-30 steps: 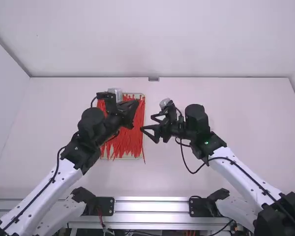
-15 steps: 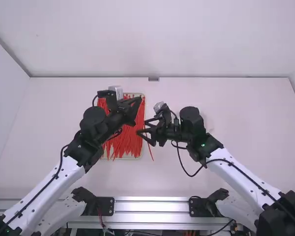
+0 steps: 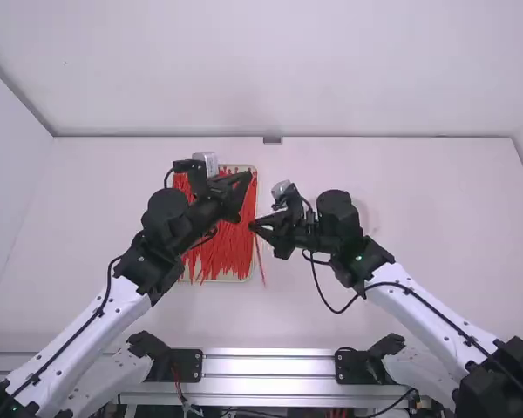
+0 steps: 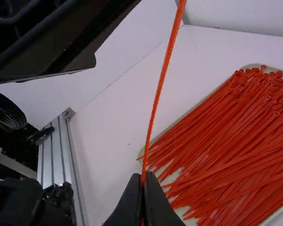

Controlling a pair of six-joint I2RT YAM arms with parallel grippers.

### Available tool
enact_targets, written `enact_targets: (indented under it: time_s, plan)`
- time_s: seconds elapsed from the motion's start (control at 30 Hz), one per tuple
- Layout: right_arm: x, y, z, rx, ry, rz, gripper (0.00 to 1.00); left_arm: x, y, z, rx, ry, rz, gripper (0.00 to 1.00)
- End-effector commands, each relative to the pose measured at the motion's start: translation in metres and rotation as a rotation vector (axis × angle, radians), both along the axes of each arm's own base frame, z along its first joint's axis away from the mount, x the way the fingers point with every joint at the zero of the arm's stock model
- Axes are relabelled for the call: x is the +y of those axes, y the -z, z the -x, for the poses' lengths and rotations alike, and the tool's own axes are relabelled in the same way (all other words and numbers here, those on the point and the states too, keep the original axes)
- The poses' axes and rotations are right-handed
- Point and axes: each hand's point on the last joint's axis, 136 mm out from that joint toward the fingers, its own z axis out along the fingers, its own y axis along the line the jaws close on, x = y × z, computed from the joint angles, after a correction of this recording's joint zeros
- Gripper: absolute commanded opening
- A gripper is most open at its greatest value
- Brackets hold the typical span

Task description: Fasten the cable tie

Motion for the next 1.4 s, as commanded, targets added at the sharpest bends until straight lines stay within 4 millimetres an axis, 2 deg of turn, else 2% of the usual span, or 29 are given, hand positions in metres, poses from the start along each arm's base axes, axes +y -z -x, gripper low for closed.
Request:
enact_targets:
  time_s: [0.0,0.07,0.23,0.4,0.53,0.57,0.73,0.87,1.07,1.27,1.37]
  plan:
    - [0.001,-0.019,-0.002,-0.041,-0.002,-0.026,0.0,-0.003,0.002,0.005,0.0,0.022,0.001,0.02]
    - [-0.001,-0.018,-0.003,-0.048,0.0,-0.021,0.0,-0.003,0.002,0.005,-0.002,0.023,-0.003,0.04]
    - [-0.01,-0.013,-0.009,-0.075,0.0,0.003,0.0,-0.001,-0.003,0.01,-0.051,0.033,-0.052,0.25]
    - [-0.029,-0.018,-0.015,-0.083,-0.035,-0.027,0.0,-0.002,-0.027,0.028,-0.148,0.082,-0.056,0.33]
    - [-0.044,-0.03,-0.017,-0.124,-0.08,-0.074,0.0,0.003,-0.049,0.041,-0.231,0.088,-0.072,0.53]
    - [-0.049,-0.036,-0.016,-0.15,-0.11,-0.098,0.0,0.0,-0.056,0.048,-0.266,0.122,-0.095,0.62]
    - [-0.069,-0.062,-0.005,-0.265,-0.238,-0.186,0.0,-0.011,-0.079,0.065,-0.335,0.254,-0.171,0.73]
    - [-0.082,-0.079,0.0,-0.344,-0.293,-0.22,0.0,-0.025,-0.091,0.07,-0.359,0.368,-0.22,0.77]
    - [-0.085,-0.096,0.005,-0.384,-0.318,-0.243,0.0,-0.054,-0.096,0.076,-0.407,0.576,-0.289,0.76]
    - [-0.086,-0.099,0.005,-0.402,-0.32,-0.244,0.0,-0.071,-0.091,0.08,-0.429,0.723,-0.292,0.74]
    - [-0.086,-0.099,0.005,-0.399,-0.32,-0.244,0.0,-0.072,-0.09,0.075,-0.442,0.726,-0.294,0.66]
